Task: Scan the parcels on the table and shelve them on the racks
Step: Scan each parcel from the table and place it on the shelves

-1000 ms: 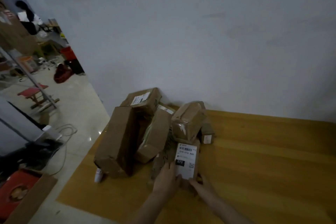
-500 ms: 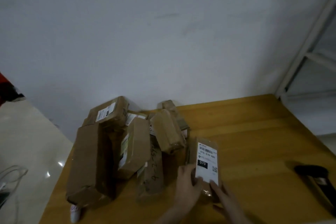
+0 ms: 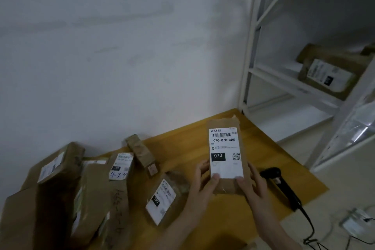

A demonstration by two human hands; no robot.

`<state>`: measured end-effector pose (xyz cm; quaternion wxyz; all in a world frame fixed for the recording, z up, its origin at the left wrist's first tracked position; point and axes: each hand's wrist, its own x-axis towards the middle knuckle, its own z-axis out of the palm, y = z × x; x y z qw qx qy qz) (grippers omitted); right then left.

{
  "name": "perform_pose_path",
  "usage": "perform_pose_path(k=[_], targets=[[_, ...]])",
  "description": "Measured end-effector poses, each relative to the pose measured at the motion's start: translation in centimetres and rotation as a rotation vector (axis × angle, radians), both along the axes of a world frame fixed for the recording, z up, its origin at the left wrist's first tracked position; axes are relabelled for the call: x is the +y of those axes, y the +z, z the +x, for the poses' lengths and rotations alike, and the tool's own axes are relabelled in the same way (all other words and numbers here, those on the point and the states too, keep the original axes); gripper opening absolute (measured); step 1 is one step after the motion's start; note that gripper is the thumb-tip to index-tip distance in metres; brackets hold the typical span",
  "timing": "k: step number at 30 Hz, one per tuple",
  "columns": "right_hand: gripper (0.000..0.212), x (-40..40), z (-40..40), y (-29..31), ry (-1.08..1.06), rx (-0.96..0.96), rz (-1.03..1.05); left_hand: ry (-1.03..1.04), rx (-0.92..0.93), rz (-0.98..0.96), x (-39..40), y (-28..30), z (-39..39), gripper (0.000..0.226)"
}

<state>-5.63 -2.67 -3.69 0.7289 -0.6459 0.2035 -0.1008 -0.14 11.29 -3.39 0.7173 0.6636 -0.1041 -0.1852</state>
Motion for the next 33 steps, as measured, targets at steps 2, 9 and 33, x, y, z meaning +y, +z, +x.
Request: perform_pose_path(k=[2, 9, 33], targets=[[0.061, -2.0, -0.1, 1.0, 0.017, -0.042, -0.028, -0.005, 0.04, -0.02, -1.9, 0.7, 0.0, 0.054], [0.076, -10.2, -0.4, 3.9, 0.1, -0.177, 0.116, -0.083, 0.078, -0.134, -9.6, 3.5, 0.8, 0.083], [0.054, -25.7, 5.2, -10.7, 0.487, 0.756, -0.245, 0.284, 0.17, -0.074, -14.5, 0.1, -2.3, 0.089]])
